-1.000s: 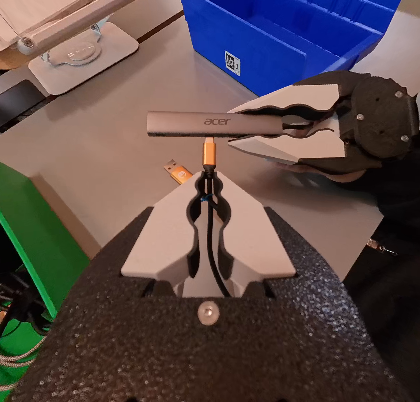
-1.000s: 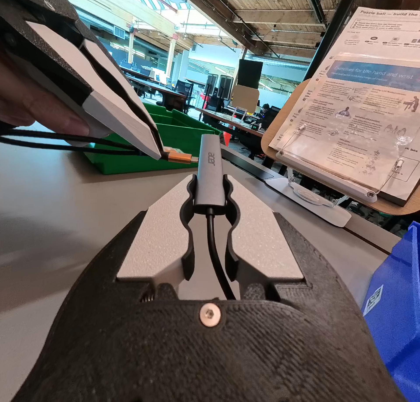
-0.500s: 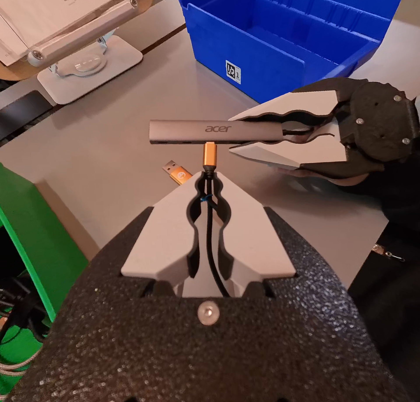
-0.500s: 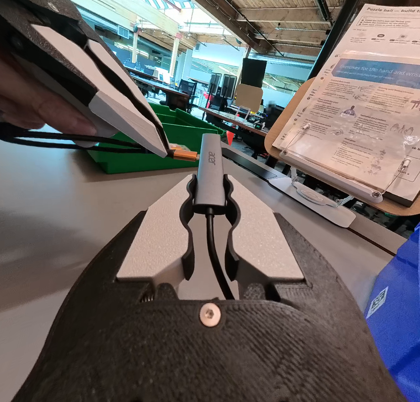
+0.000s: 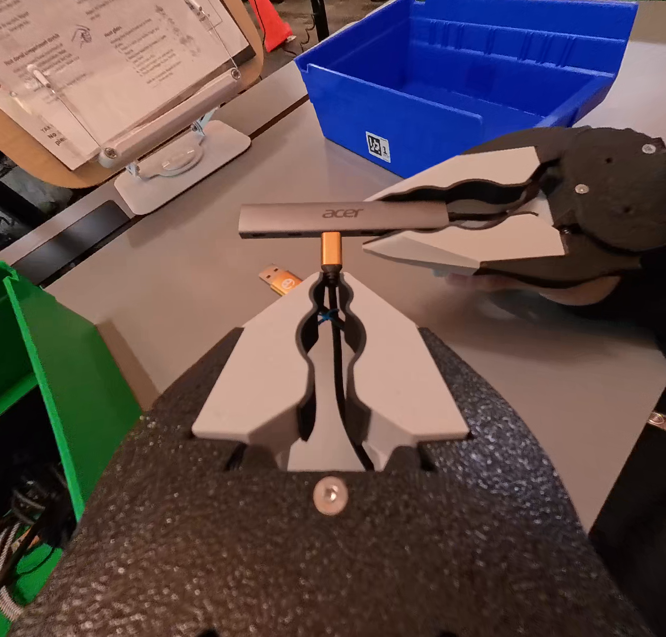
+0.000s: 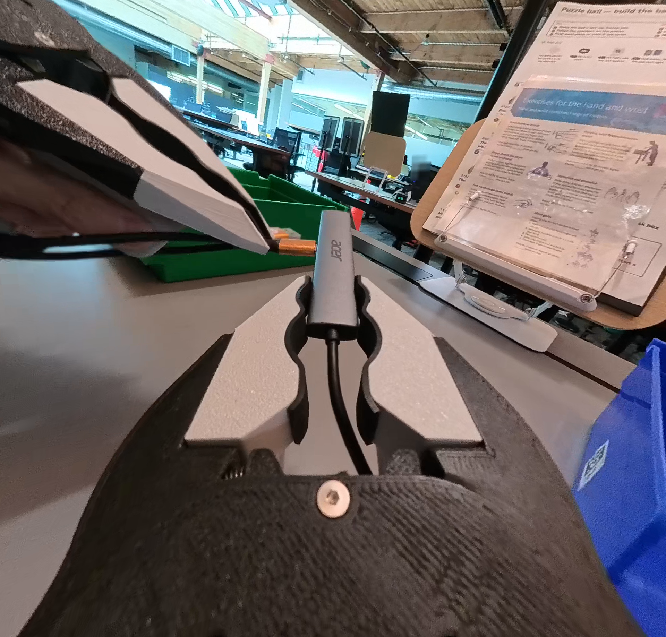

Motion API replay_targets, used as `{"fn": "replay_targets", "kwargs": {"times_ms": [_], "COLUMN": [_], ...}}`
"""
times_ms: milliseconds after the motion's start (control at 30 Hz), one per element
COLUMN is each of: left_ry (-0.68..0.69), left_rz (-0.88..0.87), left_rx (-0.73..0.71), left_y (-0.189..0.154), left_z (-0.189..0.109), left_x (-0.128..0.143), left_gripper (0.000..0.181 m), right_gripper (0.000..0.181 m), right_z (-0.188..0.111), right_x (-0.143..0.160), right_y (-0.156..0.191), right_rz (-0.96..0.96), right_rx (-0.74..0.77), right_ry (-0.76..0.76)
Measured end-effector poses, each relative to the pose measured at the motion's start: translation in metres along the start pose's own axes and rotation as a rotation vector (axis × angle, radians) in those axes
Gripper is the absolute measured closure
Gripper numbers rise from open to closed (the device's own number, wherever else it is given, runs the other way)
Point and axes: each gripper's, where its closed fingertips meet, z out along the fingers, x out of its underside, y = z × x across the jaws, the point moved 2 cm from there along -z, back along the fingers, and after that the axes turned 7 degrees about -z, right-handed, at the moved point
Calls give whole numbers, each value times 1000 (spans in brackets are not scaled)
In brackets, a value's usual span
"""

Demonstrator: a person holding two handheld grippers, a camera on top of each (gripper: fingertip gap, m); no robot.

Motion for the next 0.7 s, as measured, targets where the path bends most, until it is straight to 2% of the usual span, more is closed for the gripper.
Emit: {"fn": "replay_targets", "kwargs": {"times_ms": [100,167,267,400,500,600,700], "left_ry": [-73,-149,-180,14,127,170,332], "left_rz": [-17,-58,-116,-217,-328,-439,-394], "left_rx": [48,58,-81,-332,-394,-350,-331], "left_y": [-3,6,57,149,191,202,201], "left_z": [-3,-17,-51,-94,-112,-109,-103], "left_x": [-5,-18,-27,3,32,54,87], "left_gripper": [173,156,152,135,126,124,123], "right_gripper": [159,159,159,159,160,160,160], "right_z": [-3,-6,-10,-11,-9,-6,-5], "right_x": [-5,-5,-4,-4,-5,-5,-5], "right_y": [-5,-15,-26,-28,-22,-16,-12], "right_rz": [4,44,123,140,100,64,37], "right_rx": [21,62,83,85,66,49,34], "right_ry": [-43,-57,-84,-95,-87,-75,-68]}}
